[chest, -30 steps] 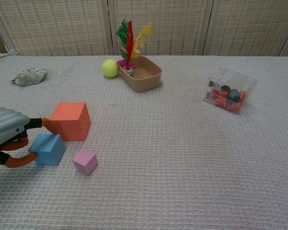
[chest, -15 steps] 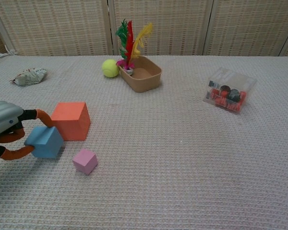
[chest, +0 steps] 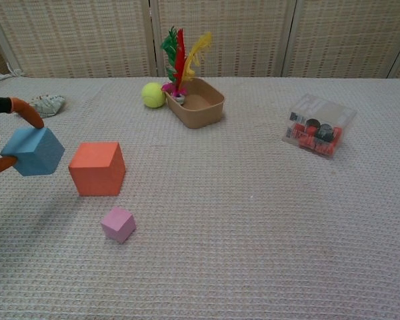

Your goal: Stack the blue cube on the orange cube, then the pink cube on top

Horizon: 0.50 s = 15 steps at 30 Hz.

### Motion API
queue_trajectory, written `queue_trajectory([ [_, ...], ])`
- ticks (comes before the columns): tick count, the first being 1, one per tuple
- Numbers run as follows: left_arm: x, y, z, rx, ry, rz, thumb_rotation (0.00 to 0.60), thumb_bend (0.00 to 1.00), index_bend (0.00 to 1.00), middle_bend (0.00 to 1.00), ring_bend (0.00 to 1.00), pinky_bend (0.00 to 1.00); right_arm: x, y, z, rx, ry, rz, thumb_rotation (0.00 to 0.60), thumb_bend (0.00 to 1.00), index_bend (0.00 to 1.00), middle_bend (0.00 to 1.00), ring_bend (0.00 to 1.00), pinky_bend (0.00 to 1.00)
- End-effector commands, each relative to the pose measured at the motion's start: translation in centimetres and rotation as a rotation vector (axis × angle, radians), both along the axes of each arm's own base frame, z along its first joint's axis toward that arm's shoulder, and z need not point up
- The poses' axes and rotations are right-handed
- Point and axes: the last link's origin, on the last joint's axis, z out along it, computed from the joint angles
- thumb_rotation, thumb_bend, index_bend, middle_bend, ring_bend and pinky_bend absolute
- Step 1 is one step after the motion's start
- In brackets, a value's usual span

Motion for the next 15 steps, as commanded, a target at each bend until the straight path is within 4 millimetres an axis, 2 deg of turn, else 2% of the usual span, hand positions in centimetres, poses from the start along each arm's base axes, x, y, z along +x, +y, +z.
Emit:
queue_trajectory([
  [1,1.5,0.4,0.2,-0.025,-0.016,-0.013,0.600,0.36,0.55,1.00,1.00,1.00,0.0,0.0,0.0,0.003,0.000,0.000,0.600,0.08,0.00,0.00,0.00,0.00],
  [8,5.1,1.2,-0.5,-0.069,-0.012,-0.049,0.600,0.36,0.57,1.00,1.00,1.00,0.0,0.1,0.2,0.002,-0.007,-0.002,0.600,0.08,0.00,0.00,0.00,0.00],
  [15,6.9,3.6,-2.2,-0.050,0.037,-0.015,0.600,0.36,0.57,1.00,1.00,1.00,0.0,0.3,0.7,-0.007,-0.017,-0.001,0.600,0.08,0.00,0.00,0.00,0.00],
])
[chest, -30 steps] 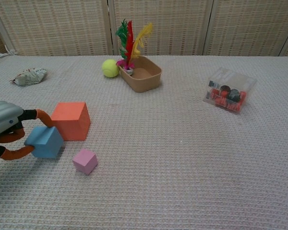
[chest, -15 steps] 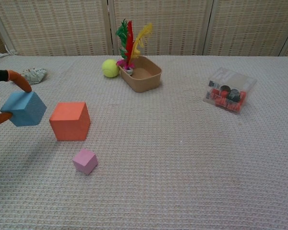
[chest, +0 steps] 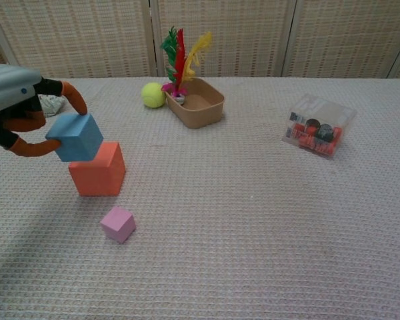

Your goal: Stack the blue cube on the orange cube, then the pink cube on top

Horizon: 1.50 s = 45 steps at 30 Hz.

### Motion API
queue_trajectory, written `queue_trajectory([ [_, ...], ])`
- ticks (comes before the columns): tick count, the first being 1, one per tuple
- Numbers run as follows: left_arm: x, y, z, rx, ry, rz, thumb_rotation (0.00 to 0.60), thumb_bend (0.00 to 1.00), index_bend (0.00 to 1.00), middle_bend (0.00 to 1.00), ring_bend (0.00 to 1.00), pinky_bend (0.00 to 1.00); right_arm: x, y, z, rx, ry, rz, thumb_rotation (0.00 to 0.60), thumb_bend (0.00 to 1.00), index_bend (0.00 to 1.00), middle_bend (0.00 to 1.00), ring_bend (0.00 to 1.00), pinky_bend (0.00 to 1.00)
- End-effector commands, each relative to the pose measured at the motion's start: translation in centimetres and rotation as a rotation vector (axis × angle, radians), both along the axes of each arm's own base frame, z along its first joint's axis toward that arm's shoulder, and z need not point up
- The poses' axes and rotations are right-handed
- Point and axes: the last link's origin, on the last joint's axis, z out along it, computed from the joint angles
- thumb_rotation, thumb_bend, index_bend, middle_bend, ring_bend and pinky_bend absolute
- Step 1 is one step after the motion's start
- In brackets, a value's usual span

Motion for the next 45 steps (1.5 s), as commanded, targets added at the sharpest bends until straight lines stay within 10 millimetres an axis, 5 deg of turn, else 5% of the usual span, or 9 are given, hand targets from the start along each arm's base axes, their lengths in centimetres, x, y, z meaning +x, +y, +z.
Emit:
queue_trajectory([
  [1,1.5,1.3,-1.3,0.001,0.012,0.009,0.600,0.36,0.57,1.00,1.00,1.00,0.0,0.0,0.1,-0.003,-0.001,-0.001,0.600,0.08,0.00,0.00,0.00,0.00],
  [11,2.8,2.2,-3.0,0.017,0.062,0.027,0.600,0.36,0.58,1.00,1.00,1.00,-0.2,0.1,0.4,-0.002,-0.002,-0.008,0.600,0.08,0.00,0.00,0.00,0.00],
  [45,1.9,2.8,-3.1,0.051,0.136,0.087,0.600,0.37,0.60,1.00,1.00,1.00,-0.2,0.1,0.4,0.000,0.005,-0.015,0.600,0.08,0.00,0.00,0.00,0.00],
])
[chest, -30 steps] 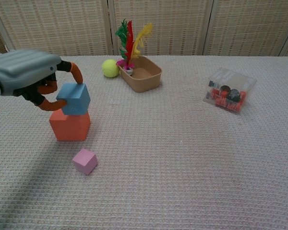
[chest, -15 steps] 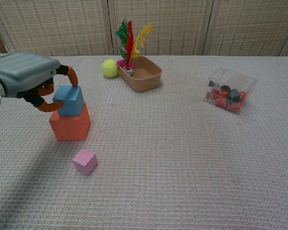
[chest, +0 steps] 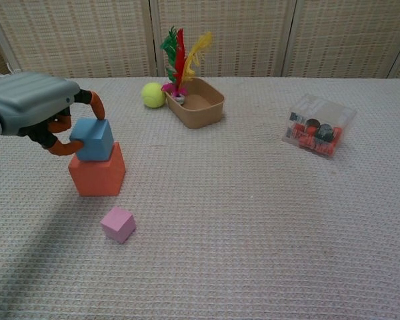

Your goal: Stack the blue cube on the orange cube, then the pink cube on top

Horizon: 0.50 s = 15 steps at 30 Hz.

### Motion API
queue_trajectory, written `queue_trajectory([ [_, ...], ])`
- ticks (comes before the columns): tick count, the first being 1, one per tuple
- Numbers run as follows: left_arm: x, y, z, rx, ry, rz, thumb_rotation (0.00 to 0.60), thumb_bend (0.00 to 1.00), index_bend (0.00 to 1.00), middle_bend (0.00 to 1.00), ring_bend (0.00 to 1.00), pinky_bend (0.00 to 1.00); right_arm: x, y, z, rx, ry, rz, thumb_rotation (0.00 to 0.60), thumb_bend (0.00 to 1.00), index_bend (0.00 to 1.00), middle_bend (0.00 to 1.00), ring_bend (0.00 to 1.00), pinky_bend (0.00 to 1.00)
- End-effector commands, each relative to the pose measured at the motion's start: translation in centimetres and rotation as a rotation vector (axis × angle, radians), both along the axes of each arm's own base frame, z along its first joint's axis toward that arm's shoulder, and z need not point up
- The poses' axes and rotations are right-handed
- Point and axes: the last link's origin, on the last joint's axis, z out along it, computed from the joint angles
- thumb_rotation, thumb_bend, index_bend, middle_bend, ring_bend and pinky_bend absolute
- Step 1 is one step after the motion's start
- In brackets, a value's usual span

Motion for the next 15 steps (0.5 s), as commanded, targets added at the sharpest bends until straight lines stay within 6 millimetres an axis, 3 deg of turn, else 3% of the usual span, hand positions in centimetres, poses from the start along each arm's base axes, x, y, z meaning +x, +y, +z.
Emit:
queue_trajectory([
  [1,-0.01,-0.11,0.07,-0.004,-0.003,0.001,0.600,0.37,0.60,1.00,1.00,1.00,0.02,0.01,0.00,-0.001,0.000,0.000,0.600,0.08,0.00,0.00,0.00,0.00],
  [11,-0.32,-0.08,-0.22,-0.013,0.010,0.005,0.600,0.37,0.59,1.00,1.00,1.00,0.06,0.12,0.04,-0.001,0.000,0.001,0.600,0.08,0.00,0.00,0.00,0.00],
  [15,-0.35,-0.11,-0.21,-0.017,0.011,0.004,0.600,0.37,0.54,1.00,1.00,1.00,0.03,0.10,0.02,0.000,0.001,-0.001,0.600,0.08,0.00,0.00,0.00,0.00],
])
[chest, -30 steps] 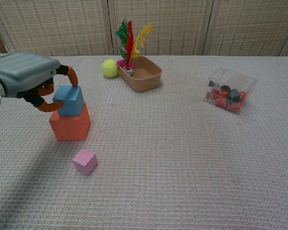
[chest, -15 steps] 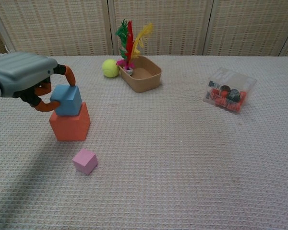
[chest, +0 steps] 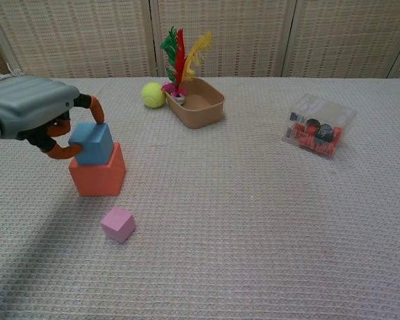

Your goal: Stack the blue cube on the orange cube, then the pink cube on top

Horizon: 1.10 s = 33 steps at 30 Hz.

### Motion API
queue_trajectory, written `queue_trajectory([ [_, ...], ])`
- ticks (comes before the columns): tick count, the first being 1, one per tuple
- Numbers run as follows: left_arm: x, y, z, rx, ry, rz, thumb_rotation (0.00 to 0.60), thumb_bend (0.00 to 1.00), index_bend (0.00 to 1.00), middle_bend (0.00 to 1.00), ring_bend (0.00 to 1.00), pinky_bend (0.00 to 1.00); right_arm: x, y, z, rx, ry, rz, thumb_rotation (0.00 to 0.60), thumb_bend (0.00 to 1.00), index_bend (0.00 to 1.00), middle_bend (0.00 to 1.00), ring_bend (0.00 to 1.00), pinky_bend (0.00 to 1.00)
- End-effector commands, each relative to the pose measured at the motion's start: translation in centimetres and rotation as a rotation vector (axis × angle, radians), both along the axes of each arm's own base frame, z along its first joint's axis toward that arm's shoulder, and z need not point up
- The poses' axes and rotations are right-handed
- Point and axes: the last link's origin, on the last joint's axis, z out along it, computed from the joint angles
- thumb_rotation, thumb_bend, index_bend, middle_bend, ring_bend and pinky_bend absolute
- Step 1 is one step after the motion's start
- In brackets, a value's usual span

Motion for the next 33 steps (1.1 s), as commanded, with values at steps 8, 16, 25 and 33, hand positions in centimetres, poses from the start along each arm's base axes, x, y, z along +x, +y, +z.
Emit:
queue_trajectory([
  [8,-0.1,0.0,0.1,-0.017,-0.007,0.007,0.600,0.37,0.23,1.00,1.00,1.00,0.0,0.0,0.0,-0.001,0.003,-0.004,0.600,0.08,0.00,0.00,0.00,0.00],
  [16,0.0,-0.3,0.3,-0.023,-0.018,0.002,0.600,0.37,0.16,1.00,1.00,1.00,0.0,0.0,0.0,0.001,0.006,-0.007,0.600,0.08,0.00,0.00,0.00,0.00],
  [25,0.2,-3.5,1.0,-0.083,-0.076,-0.057,0.600,0.37,0.16,1.00,1.00,1.00,0.0,0.1,0.1,-0.002,0.003,-0.007,0.600,0.08,0.00,0.00,0.00,0.00],
  [33,-1.8,-7.8,0.0,-0.267,-0.107,-0.068,0.600,0.36,0.17,1.00,1.00,1.00,0.2,0.4,0.2,0.002,-0.004,0.002,0.600,0.08,0.00,0.00,0.00,0.00],
])
